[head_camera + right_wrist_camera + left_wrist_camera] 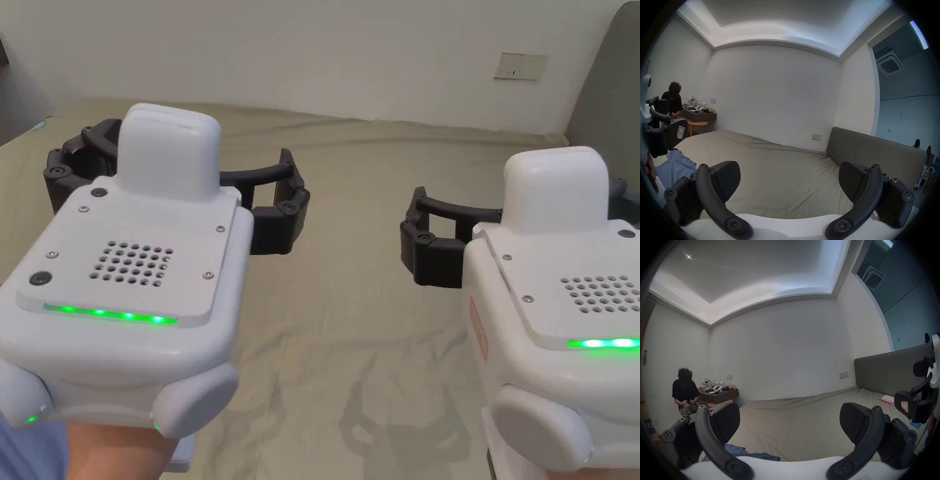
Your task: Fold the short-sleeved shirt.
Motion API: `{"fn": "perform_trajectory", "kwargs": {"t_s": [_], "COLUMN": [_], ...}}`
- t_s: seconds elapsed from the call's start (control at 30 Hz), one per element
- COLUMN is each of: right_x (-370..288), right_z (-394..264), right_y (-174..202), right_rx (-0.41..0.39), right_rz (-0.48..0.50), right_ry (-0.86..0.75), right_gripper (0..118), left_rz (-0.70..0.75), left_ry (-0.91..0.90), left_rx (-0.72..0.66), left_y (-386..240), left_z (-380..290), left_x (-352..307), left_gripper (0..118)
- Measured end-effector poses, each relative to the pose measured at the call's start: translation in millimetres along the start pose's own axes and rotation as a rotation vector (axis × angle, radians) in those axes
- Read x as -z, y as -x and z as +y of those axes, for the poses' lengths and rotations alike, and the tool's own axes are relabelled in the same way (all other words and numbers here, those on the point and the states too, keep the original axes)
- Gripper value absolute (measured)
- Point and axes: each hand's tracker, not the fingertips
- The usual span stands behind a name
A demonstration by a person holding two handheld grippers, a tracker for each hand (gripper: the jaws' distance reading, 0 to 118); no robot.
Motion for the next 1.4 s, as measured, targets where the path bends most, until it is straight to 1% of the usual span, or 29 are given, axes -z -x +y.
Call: {"fn": "perform_trajectory", "kwargs": {"t_s": [0.1, 0.17, 0.27, 0.3, 0.33, 0.37, 0.4, 0.43, 0.47, 0.5, 0.53, 0.57, 0.6, 0.63, 0.67, 0.7, 0.73, 0.77, 0.8, 0.83, 0.87, 0.9, 0.93, 0.97, 1.0, 1.03, 1.1, 1.2, 1.4], "right_x": [2.0, 2.2, 3.2, 4.8, 6.8, 9.8, 11.2, 11.3, 12.9, 14.1, 15.7, 17.6, 17.5, 14.8, 12.1, 10.8, 11.3, 11.3, 13.2, 18.2, 22.2, 24.3, 21.8, 20.7, 20.0, 19.3, 17.3, 9.1, 0.3], "right_z": [-0.7, -1.6, -2.9, -3.7, -5.4, -9.1, -15.8, -26.5, -38.0, -51.2, -61.7, -69.8, -70.4, -64.4, -54.4, -39.2, -25.6, -9.8, -0.9, 1.4, -1.8, -10.5, -15.9, -20.1, -21.3, -24.5, -25.9, -17.4, -7.8], "right_y": [-1.6, -1.1, 0.9, 1.9, 3.3, 7.7, 13.9, 20.4, 24.9, 27.2, 26.7, 25.9, 25.8, 24.8, 24.3, 21.7, 15.2, 3.2, -10.2, -26.7, -36.4, -42.3, -39.3, -35.6, -30.3, -26.6, -25.1, -16.6, -3.4], "right_rx": [0.009, -0.008, -0.104, -0.173, -0.253, -0.4, -0.569, -0.759, -0.923, -1.112, -1.239, -1.334, -1.32, -1.201, -1.046, -0.832, -0.613, -0.354, -0.107, 0.156, 0.315, 0.407, 0.409, 0.323, 0.234, 0.18, 0.137, 0.123, 0.114], "right_rz": [0.017, 0.013, -0.002, 0.021, 0.034, 0.018, -0.033, -0.108, -0.172, -0.24, -0.273, -0.302, -0.298, -0.244, -0.18, -0.111, -0.051, 0.037, 0.133, 0.227, 0.258, 0.222, 0.138, 0.04, -0.013, -0.039, -0.028, 0.034, 0.037], "right_ry": [0.009, 0.009, -0.006, -0.011, -0.015, -0.027, -0.062, -0.135, -0.194, -0.284, -0.356, -0.41, -0.416, -0.383, -0.325, -0.227, -0.146, -0.06, 0.022, 0.115, 0.166, 0.155, 0.113, 0.071, 0.047, 0.03, 0.013, -0.022, -0.038], "right_gripper": [118, 118, 118, 118, 118, 118, 118, 118, 118, 118, 118, 118, 118, 118, 118, 118, 118, 118, 118, 118, 118, 118, 118, 118, 118, 118, 118, 118, 118], "left_rz": [-0.006, -0.012, 0.001, 0.009, 0.006, 0.013, 0.071, 0.139, 0.175, 0.223, 0.262, 0.311, 0.315, 0.314, 0.293, 0.141, -0.002, -0.107, -0.204, -0.248, -0.251, -0.228, -0.221, -0.2, -0.154, -0.107, -0.094, -0.069, -0.037], "left_ry": [-0.001, 0.0, -0.013, -0.032, -0.062, -0.108, -0.139, -0.192, -0.26, -0.347, -0.418, -0.476, -0.479, -0.398, -0.289, -0.117, 0.03, 0.131, 0.191, 0.225, 0.238, 0.243, 0.222, 0.183, 0.141, 0.107, 0.053, 0.003, -0.032], "left_rx": [0.005, 0.016, 0.092, 0.148, 0.228, 0.391, 0.558, 0.765, 0.955, 1.201, 1.374, 1.513, 1.523, 1.367, 1.143, 0.757, 0.422, 0.135, -0.19, -0.441, -0.557, -0.586, -0.557, -0.468, -0.374, -0.285, -0.145, -0.026, -0.001], "left_y": [0.6, 0.7, 0.0, -1.1, -2.6, -6.3, -11.6, -18.8, -23.3, -27.1, -28.2, -29.1, -30.8, -35.3, -38.4, -32.6, -23.7, -7.9, 6.5, 28.2, 34.9, 38.2, 37.1, 28.1, 24.1, 19.0, 6.4, -3.7, -11.8], "left_z": [-0.9, -2.2, -4.7, -6.9, -7.8, -12.8, -17.3, -25.7, -38.8, -54.5, -67.5, -77.2, -78.8, -74.0, -65.4, -51.6, -39.1, -29.1, -30.8, -40.5, -45.7, -47.0, -47.5, -45.8, -43.6, -41.0, -35.6, -31.3, -25.5], "left_x": [-0.9, -1.6, 0.2, 1.4, 2.7, 4.7, 6.4, 9.0, 11.8, 15.0, 18.4, 20.5, 20.9, 19.9, 17.1, 13.0, 11.9, 14.5, 19.3, 31.3, 33.9, 34.2, 32.7, 26.8, 23.3, 20.4, 13.7, 10.6, 8.4], "left_gripper": [118, 118, 118, 118, 118, 118, 118, 118, 118, 118, 118, 118, 118, 118, 118, 118, 118, 118, 118, 118, 118, 118, 118, 118, 118, 118, 118, 118, 118]}}
